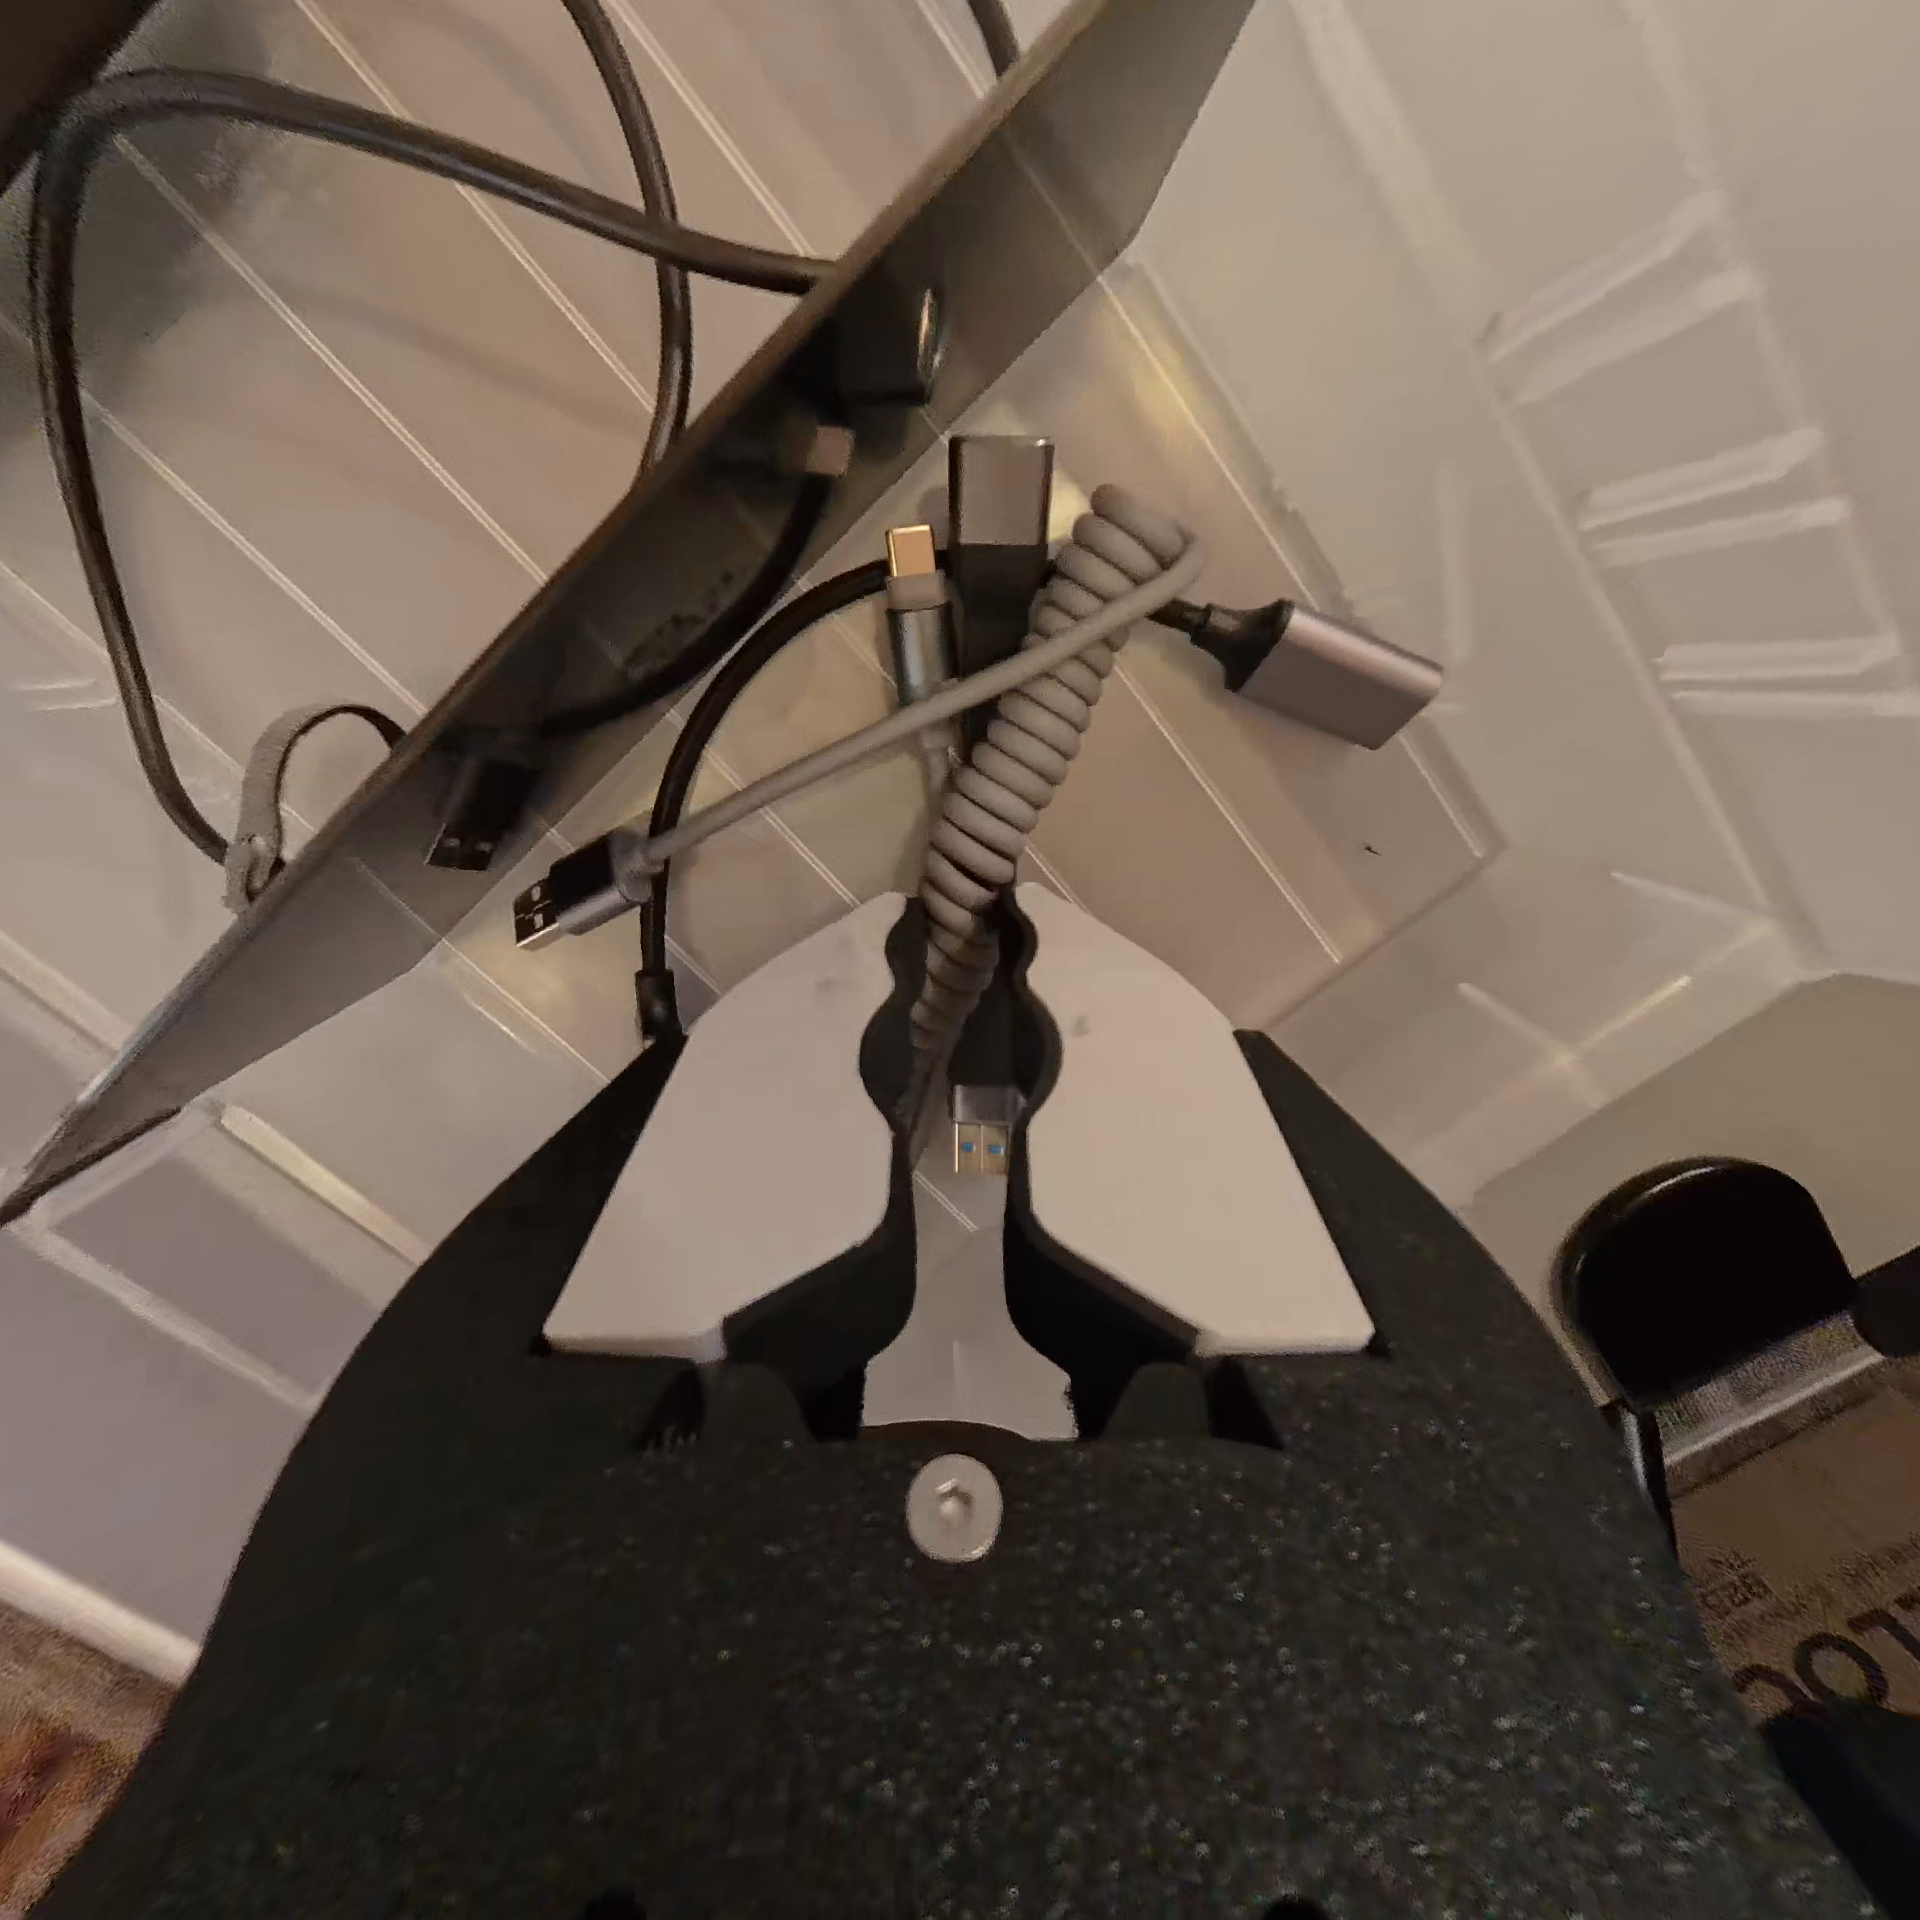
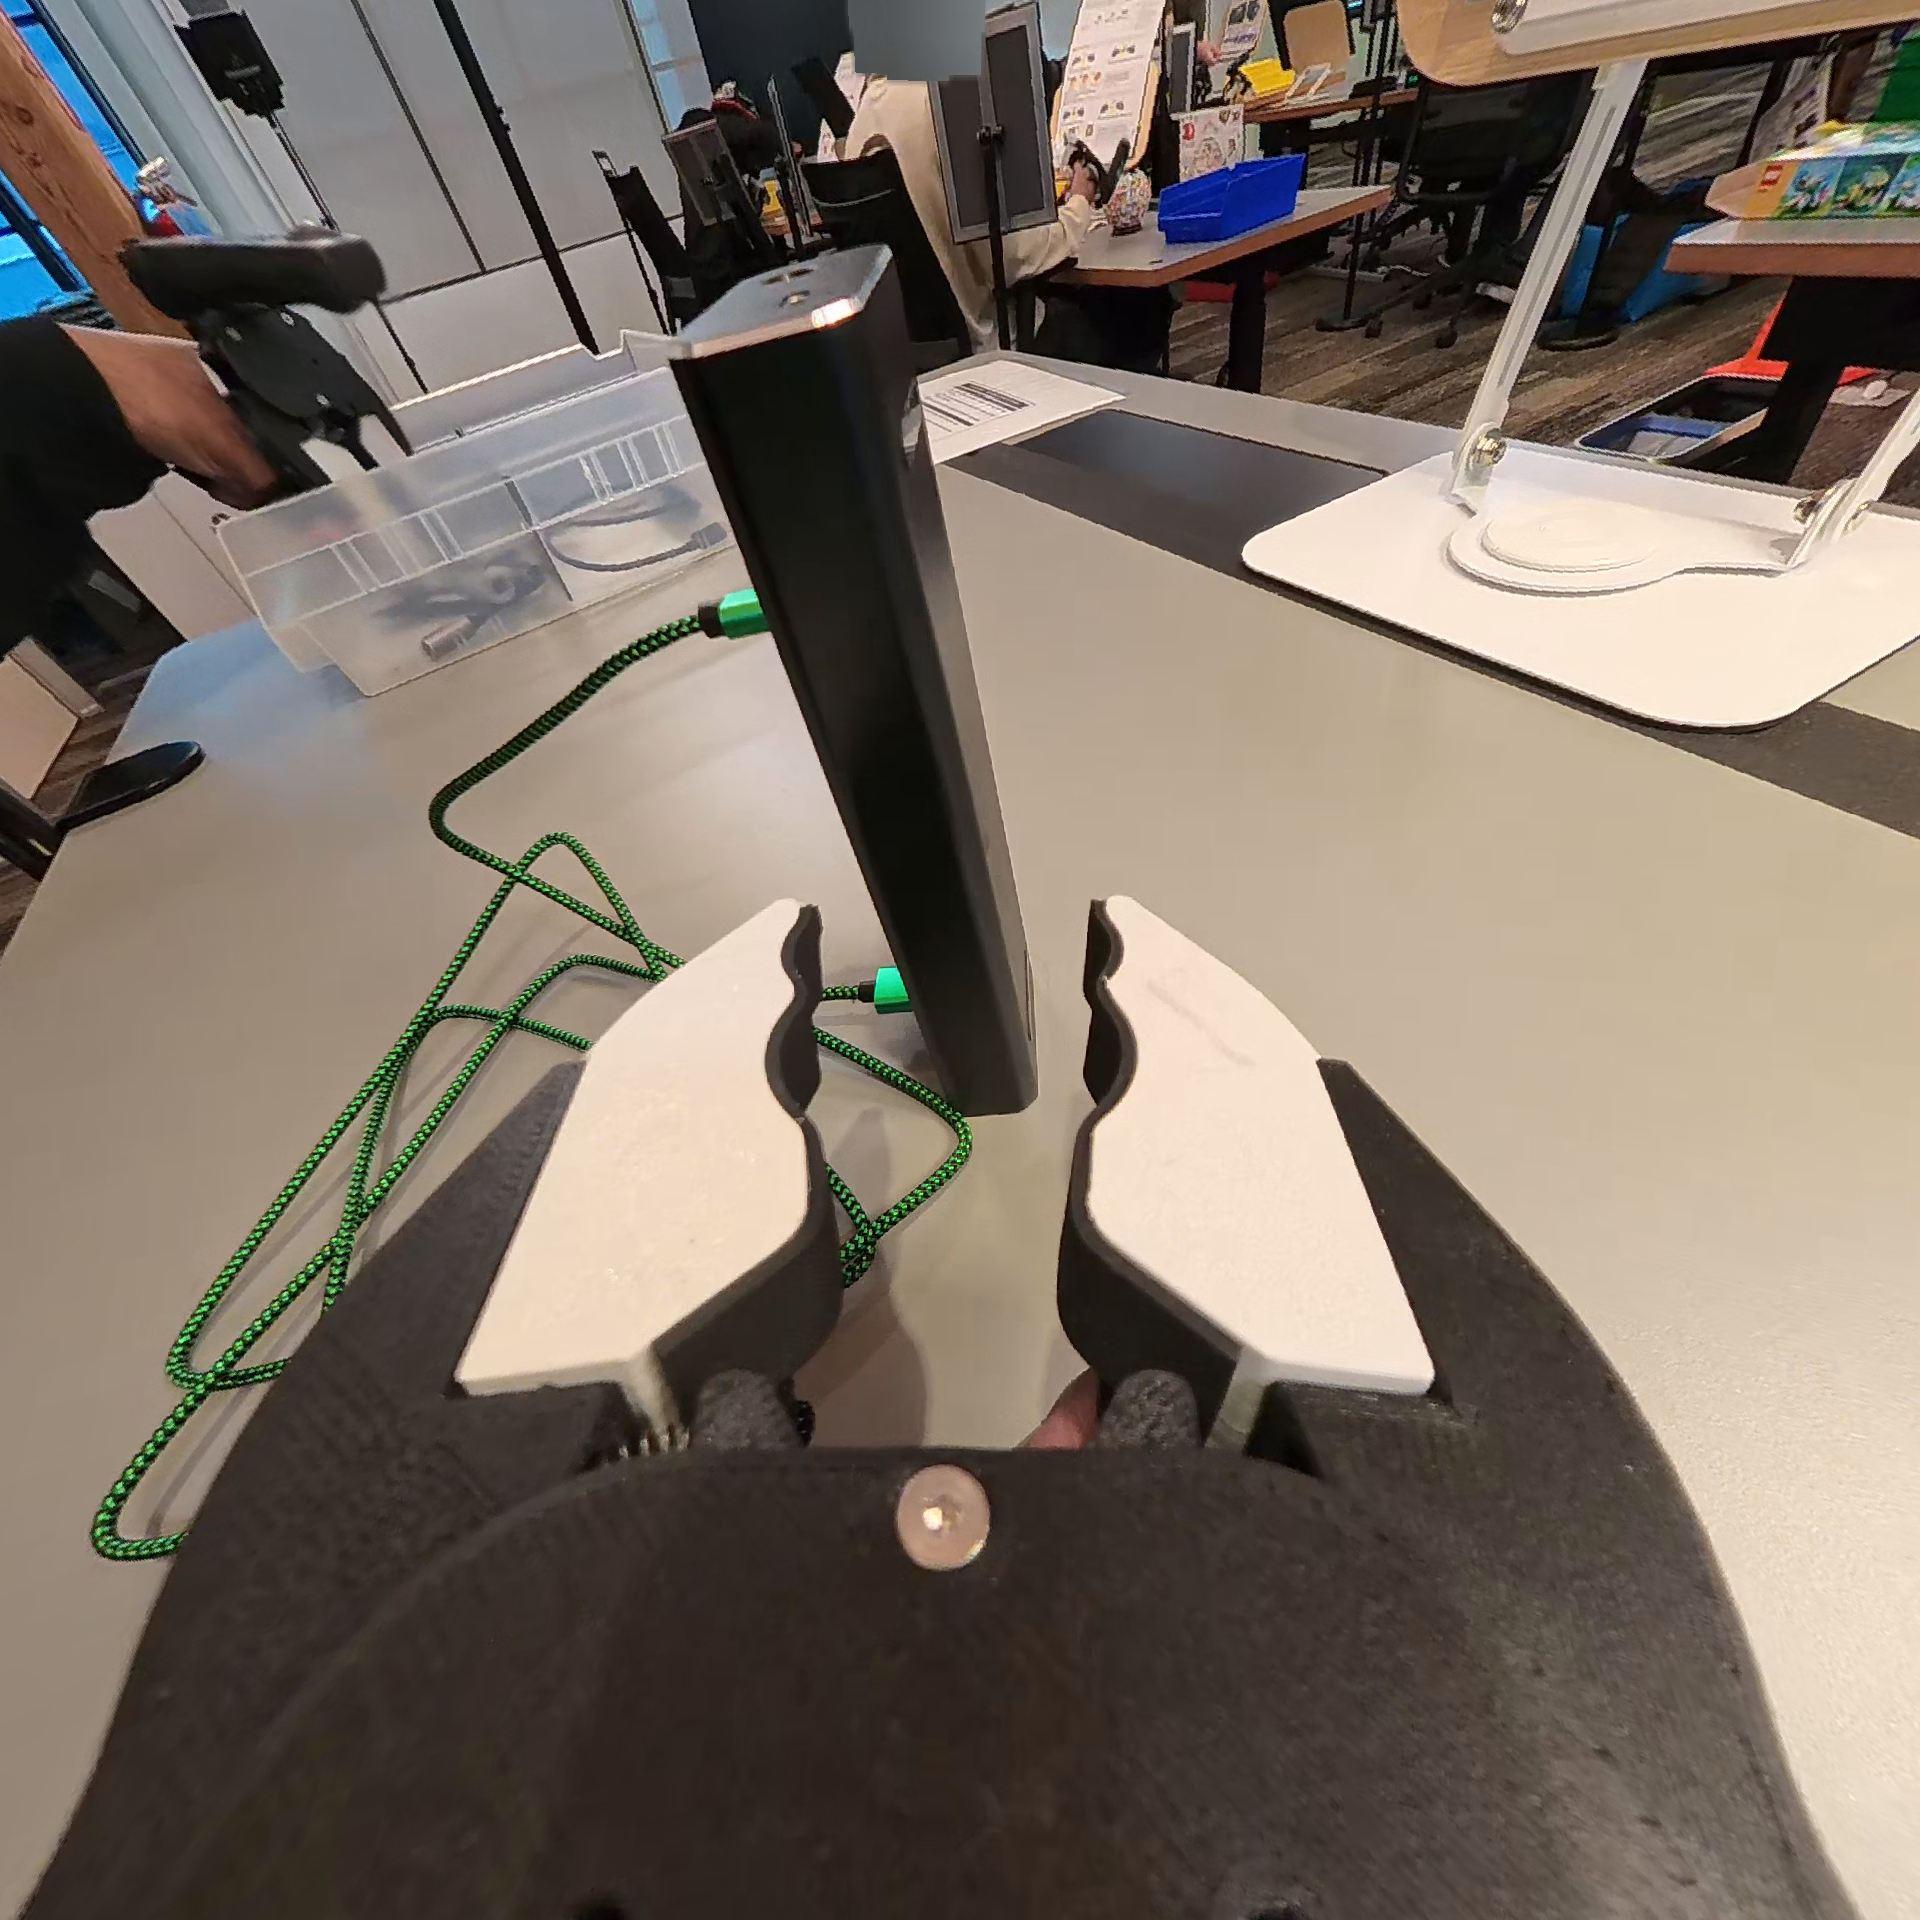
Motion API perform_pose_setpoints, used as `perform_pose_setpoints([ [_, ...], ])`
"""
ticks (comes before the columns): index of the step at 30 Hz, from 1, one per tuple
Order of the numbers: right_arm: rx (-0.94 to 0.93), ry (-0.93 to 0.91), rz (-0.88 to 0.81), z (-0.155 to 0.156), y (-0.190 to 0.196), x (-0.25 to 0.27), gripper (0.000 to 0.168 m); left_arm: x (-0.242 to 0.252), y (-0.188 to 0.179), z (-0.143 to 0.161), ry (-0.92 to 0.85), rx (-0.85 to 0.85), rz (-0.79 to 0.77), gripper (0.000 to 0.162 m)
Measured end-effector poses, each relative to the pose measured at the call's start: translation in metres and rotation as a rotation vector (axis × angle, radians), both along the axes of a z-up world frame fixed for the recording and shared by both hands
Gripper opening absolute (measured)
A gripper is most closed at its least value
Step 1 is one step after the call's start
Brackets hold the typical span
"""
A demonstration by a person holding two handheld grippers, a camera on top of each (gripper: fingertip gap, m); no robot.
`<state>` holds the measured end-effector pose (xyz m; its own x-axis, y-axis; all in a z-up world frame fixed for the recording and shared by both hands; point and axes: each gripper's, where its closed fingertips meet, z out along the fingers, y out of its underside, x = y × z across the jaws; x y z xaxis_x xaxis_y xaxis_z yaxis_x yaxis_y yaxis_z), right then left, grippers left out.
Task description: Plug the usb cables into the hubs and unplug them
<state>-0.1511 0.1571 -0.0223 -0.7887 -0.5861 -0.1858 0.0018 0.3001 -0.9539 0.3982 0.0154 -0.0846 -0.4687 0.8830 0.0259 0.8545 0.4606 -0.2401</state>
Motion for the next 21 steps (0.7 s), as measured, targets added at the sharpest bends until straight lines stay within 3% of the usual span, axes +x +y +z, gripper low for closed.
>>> perform_pose_setpoints([
  [1,0.0,0.0,0.002,0.0,0.0,0.0,0.048,0.001,0.001,0.004,0.005,-0.009,-0.004,0.012],
  [11,0.0,0.012,0.006,-0.001,0.001,0.001,0.048,0.016,0.005,0.081,0.008,-0.253,0.014,0.009],
  [21,-0.004,0.017,0.001,-0.001,0.002,0.001,0.048,-0.011,0.02,0.208,0.025,-0.656,-0.023,0.009],
])
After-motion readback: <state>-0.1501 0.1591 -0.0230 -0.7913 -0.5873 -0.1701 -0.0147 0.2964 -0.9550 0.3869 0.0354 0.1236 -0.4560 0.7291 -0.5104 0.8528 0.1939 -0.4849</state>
